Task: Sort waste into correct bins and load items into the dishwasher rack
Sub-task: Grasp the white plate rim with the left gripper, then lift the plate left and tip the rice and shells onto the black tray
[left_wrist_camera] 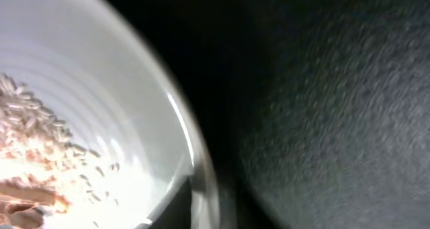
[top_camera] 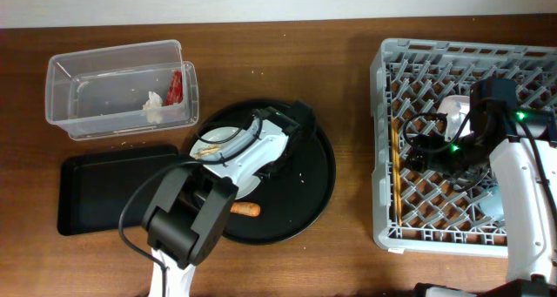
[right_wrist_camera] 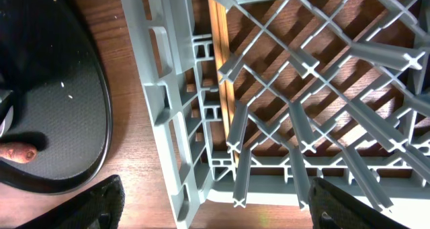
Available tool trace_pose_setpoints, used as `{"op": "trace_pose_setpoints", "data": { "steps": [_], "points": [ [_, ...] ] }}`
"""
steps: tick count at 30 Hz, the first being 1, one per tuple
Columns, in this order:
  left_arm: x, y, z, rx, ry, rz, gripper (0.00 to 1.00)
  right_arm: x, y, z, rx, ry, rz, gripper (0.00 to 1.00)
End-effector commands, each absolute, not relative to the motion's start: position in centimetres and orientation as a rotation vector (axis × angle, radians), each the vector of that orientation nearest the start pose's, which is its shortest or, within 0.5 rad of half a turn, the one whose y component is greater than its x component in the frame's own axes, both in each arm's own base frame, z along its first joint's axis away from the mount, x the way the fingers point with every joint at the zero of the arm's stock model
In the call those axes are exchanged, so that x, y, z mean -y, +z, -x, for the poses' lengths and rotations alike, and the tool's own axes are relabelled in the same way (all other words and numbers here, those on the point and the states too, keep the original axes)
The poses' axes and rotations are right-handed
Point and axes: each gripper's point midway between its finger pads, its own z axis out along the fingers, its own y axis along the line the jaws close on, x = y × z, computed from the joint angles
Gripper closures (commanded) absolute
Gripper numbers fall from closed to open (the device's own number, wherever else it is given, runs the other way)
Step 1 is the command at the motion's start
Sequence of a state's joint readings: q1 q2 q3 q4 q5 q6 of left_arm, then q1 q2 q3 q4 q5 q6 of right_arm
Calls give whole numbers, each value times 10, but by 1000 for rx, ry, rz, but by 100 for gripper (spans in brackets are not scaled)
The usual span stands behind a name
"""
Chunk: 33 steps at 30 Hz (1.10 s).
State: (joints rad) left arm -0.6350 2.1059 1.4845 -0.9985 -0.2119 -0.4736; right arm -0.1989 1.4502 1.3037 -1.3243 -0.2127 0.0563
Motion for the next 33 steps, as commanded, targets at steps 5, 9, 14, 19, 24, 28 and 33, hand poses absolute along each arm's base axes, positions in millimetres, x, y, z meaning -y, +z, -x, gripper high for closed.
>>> {"op": "trace_pose_setpoints", "data": {
  "steps": [5,9,14,19,24,28,33],
  "points": [
    [180,-6,-322,-3048,440,-251,99,15,165,-268,-2966,330,-371,13],
    [178,12,-326,-3042,491,-257,99,15,165,-268,-2966,330,-371,13],
    [186,54,-338,-3011,446,-241,100,15,165,-268,-2967,330,-372,13],
    [177,86,-333,-2994,412,-170,100,15,165,-268,-2967,330,-371,13],
    [141,121,-331,-3024,317,-4,100,15,165,-267,-2968,330,-371,13],
    [89,128,-329,-3088,346,161,100,15,165,-267,-2970,329,-367,13],
    [60,117,-331,-3188,120,243,100,16,165,-267,-2971,324,-367,13]
  ]
}}
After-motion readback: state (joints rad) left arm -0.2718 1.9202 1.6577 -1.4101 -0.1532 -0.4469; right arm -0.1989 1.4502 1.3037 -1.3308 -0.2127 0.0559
